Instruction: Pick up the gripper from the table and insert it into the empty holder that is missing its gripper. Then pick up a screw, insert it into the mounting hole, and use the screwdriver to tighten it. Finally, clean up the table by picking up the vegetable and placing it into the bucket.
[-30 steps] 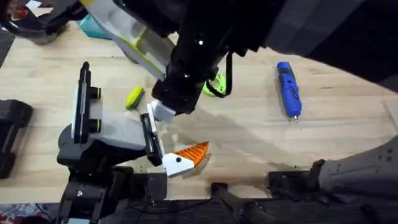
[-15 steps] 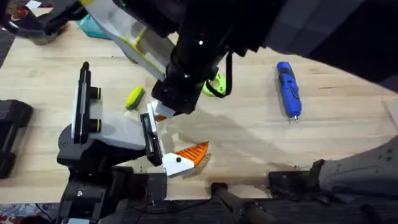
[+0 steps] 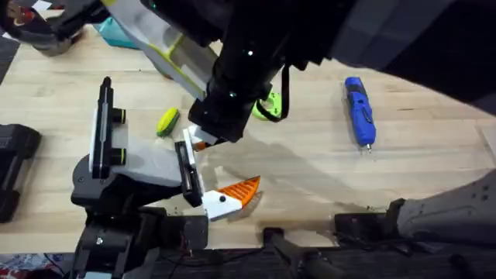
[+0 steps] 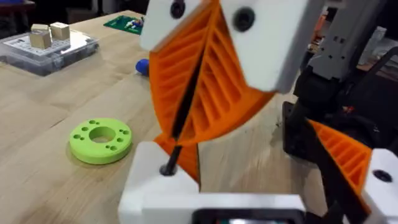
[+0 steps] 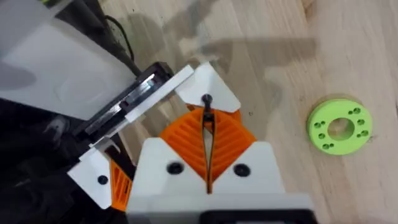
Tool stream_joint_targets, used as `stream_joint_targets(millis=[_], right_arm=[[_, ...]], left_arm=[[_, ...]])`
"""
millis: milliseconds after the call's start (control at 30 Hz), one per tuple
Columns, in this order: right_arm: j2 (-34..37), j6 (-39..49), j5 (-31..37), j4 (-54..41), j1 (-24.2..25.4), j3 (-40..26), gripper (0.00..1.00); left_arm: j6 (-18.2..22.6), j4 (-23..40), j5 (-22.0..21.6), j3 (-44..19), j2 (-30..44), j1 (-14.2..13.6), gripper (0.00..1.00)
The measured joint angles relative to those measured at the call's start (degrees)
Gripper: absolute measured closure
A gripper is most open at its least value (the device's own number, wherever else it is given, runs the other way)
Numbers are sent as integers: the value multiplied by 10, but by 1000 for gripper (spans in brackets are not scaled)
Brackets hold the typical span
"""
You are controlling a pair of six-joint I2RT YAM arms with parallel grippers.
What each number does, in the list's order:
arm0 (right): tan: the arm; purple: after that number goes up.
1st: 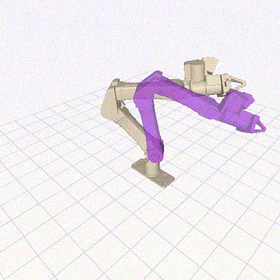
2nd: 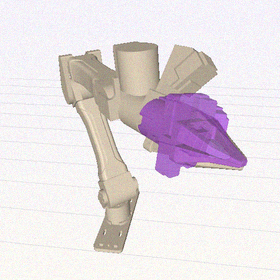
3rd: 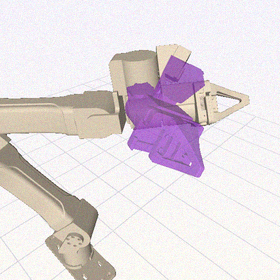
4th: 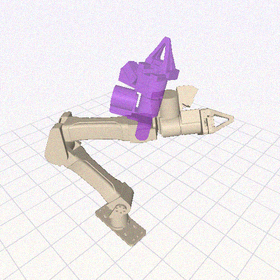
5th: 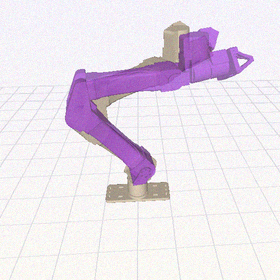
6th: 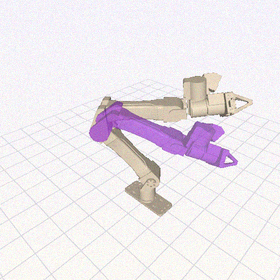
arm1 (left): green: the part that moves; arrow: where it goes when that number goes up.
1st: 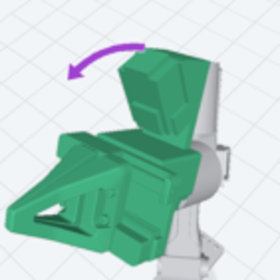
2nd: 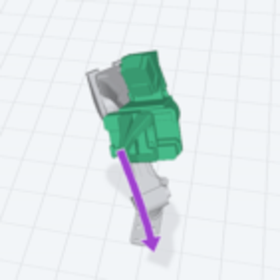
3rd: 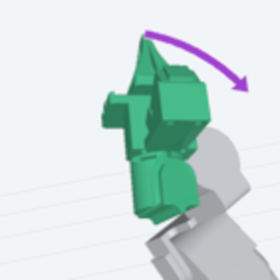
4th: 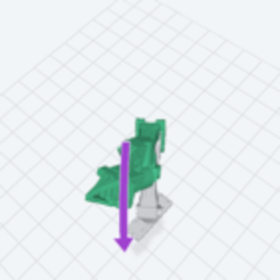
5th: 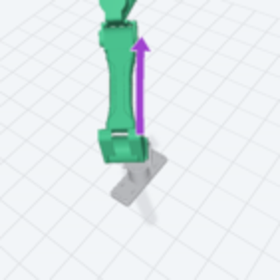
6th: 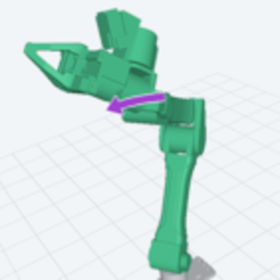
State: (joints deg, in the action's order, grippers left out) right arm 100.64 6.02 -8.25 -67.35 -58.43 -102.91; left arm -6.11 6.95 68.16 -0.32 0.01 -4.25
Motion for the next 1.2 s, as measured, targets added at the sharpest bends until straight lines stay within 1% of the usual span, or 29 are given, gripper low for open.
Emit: stream_joint_targets(millis=[1200], right_arm=[[0, 0, -1, 27, 0, 0, 995]], left_arm=[[0, 0, 0, 0, 0, 0, 14]])
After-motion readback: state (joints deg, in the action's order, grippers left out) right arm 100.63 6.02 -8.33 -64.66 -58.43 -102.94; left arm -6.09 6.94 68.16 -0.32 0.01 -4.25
